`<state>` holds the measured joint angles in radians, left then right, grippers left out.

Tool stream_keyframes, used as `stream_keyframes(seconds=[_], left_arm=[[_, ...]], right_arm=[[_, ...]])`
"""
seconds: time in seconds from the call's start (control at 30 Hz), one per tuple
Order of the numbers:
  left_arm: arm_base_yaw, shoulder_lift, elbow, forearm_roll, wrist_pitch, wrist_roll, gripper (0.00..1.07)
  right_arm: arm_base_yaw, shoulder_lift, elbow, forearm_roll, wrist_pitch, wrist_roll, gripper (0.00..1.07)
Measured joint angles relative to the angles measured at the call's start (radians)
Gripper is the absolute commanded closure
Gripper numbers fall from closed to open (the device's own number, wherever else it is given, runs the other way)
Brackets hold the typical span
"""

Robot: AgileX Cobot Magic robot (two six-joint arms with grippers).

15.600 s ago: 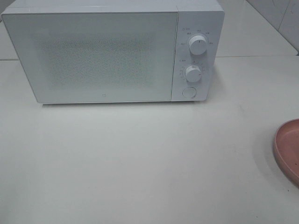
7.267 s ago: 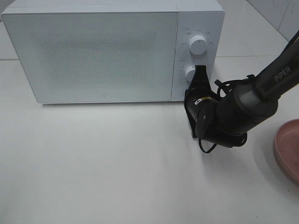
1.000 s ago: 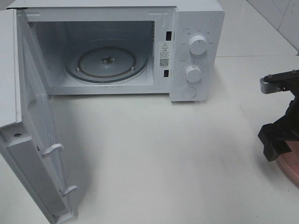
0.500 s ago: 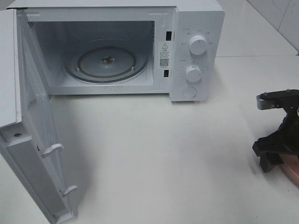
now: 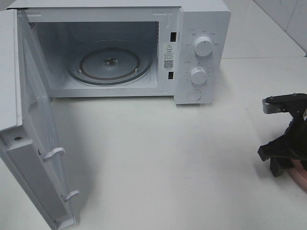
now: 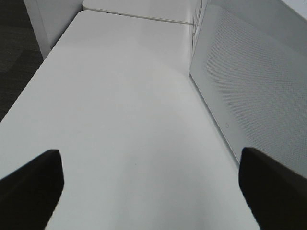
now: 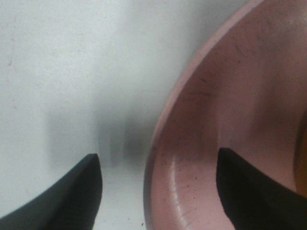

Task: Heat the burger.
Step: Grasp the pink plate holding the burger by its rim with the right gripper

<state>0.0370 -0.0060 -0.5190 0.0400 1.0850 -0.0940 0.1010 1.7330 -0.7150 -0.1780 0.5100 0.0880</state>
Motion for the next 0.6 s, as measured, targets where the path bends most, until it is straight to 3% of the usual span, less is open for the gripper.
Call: stream_keyframes(seconds=[0.07,0.1,0.13,0.2,0.23,0.27,0.3,0.37,0.6], left_arm=[[0.0,0.0,0.0,0.0,0.0,0.0,0.16],[0.0,0.0,0.0,0.0,0.0,0.0,0.16],[0.0,0.0,0.0,0.0,0.0,0.0,0.16],[0.0,0.0,0.0,0.0,0.0,0.0,0.16],[0.0,0.0,0.0,0.0,0.0,0.0,0.16],[0.0,0.0,0.0,0.0,0.0,0.0,0.16],[0.0,0.0,0.0,0.0,0.0,0.0,0.16],[0.0,0.0,0.0,0.0,0.0,0.0,0.16],[0.0,0.0,0.0,0.0,0.0,0.0,0.16]], right_arm=[[0.0,0.0,0.0,0.0,0.0,0.003,0.57],[0.0,0.0,0.0,0.0,-0.003,0.022,0.66],[0.0,0.0,0.0,0.0,-0.003,0.022,0.66],[0.0,0.0,0.0,0.0,-0.009,0.046,0.83],[0.0,0.0,0.0,0.0,-0.009,0.046,0.83],[0.0,0.0,0.0,0.0,-0.009,0.051,0.94],[0.0,0.0,0.0,0.0,-0.009,0.051,0.94],[0.0,0.0,0.0,0.0,-0.01,0.051,1.07],[0.0,0.0,0.0,-0.015,-0.01,0.051,1.07]])
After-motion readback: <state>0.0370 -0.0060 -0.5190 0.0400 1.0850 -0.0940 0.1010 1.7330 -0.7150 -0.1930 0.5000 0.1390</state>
